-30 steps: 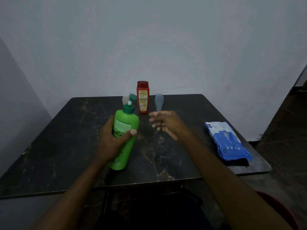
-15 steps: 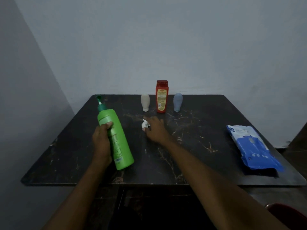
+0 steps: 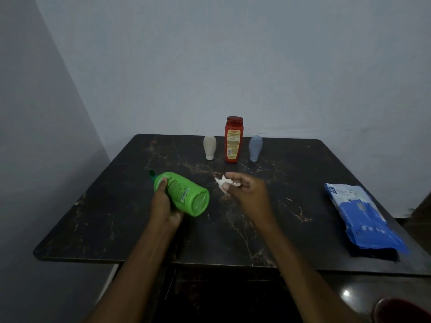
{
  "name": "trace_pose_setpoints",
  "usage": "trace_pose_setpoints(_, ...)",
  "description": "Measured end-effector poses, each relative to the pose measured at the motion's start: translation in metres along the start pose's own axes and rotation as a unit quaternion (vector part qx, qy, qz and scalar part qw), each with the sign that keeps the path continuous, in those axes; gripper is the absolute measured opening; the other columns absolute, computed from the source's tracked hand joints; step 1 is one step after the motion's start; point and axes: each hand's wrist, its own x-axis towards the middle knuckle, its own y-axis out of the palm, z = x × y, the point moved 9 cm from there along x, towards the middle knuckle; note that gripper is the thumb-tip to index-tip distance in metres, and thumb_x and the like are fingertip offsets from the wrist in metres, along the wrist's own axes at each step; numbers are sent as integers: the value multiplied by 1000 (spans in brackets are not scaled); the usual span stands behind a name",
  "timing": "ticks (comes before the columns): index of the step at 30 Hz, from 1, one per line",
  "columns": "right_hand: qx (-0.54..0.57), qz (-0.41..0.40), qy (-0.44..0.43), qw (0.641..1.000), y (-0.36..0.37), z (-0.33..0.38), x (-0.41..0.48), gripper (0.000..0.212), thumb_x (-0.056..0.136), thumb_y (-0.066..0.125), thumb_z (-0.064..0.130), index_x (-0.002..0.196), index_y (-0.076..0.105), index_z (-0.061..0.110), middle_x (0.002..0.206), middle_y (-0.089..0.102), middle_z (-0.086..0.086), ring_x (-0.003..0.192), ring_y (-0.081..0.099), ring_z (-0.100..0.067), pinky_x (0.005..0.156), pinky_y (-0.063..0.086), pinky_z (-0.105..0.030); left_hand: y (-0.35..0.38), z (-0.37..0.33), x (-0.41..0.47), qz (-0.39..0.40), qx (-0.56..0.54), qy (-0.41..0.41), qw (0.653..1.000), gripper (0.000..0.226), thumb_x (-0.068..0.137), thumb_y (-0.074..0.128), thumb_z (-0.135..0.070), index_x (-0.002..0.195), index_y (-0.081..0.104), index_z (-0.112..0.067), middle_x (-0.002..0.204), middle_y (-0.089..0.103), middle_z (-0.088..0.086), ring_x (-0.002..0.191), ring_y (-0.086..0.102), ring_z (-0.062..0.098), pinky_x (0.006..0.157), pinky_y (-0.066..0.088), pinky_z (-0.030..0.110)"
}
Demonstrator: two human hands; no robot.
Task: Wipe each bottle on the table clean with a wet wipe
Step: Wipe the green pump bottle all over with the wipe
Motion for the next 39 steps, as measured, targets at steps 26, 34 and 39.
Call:
trace_pose_setpoints(26, -184, -120, -189, 957, -54, 76, -58, 11, 85, 75, 8, 91, 73, 17, 87, 63, 9, 78, 60, -1, 64, 43, -10, 35, 61, -19, -95, 55, 37, 993, 54, 95, 69, -32, 141, 49, -10, 120, 70, 17, 92, 74, 28, 51, 60, 36)
trace_pose_setpoints(34, -270, -49, -316, 909, -29, 89, -84, 25, 90, 58, 0, 109, 73, 7, 95, 62, -3, 82, 56, -5, 70, 43, -10, 41, 69, -20, -77, 65, 21, 995, 47, 95, 68, -31, 134, 55, -7, 119, 71, 20, 101, 73, 33, 63, 64, 43)
trace_pose_setpoints(39, -193, -111, -221, 950, -64, 78, -80, 13, 88, 72, 9, 100, 74, 13, 93, 67, 6, 85, 63, -2, 71, 48, -15, 45, 74, -25, -72, 63, 16, 995, 48, 96, 68, -27, 137, 52, -8, 119, 70, 18, 98, 73, 33, 70, 64, 46)
